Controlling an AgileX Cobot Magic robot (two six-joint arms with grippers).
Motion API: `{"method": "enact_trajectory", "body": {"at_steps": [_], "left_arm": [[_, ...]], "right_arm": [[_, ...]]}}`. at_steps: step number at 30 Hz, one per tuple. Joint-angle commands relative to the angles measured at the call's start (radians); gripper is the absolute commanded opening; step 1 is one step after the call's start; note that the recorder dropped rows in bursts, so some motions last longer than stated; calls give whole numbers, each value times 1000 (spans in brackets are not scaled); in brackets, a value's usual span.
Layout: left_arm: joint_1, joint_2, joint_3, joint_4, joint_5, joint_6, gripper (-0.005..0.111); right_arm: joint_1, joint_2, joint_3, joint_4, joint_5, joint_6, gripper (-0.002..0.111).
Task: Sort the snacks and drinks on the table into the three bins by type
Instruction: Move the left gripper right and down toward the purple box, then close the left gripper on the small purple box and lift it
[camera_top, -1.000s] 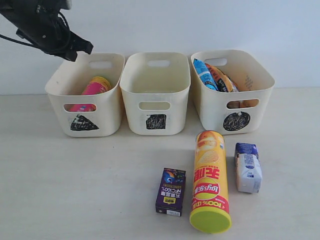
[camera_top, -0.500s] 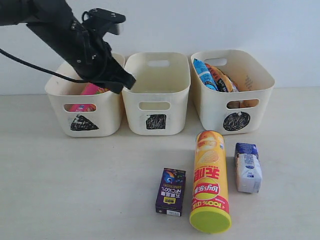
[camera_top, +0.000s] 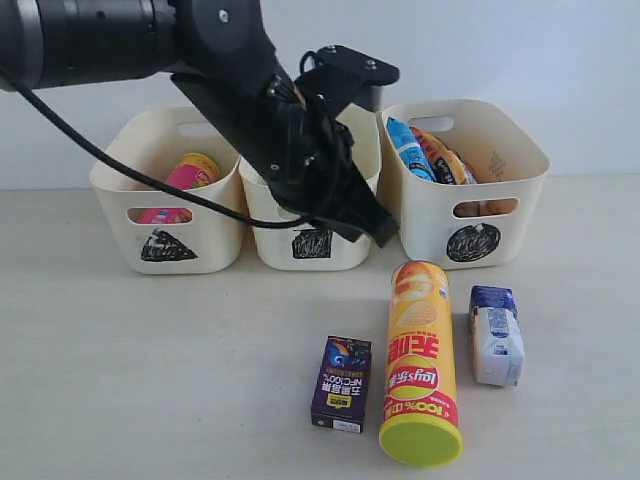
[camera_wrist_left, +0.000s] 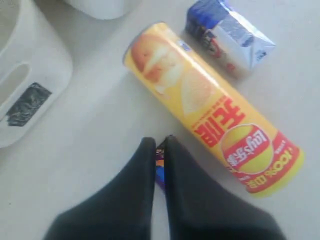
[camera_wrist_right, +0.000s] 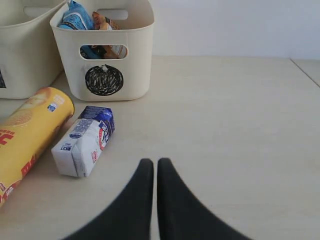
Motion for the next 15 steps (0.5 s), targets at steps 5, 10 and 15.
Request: {"method": "enact_trajectory", "body": {"at_steps": [5,10,15], "left_arm": [[-37,54,6,-18,106,-57,6],[-40,129,6,-18,167,-103,40],[-44,190,6,-3,221,-123,72]], "right_arm": [[-3,-4,4,-2,-9,2,0],[-3,-4,4,-2,-9,2,0],[-3,-4,4,-2,-9,4,0]]}}
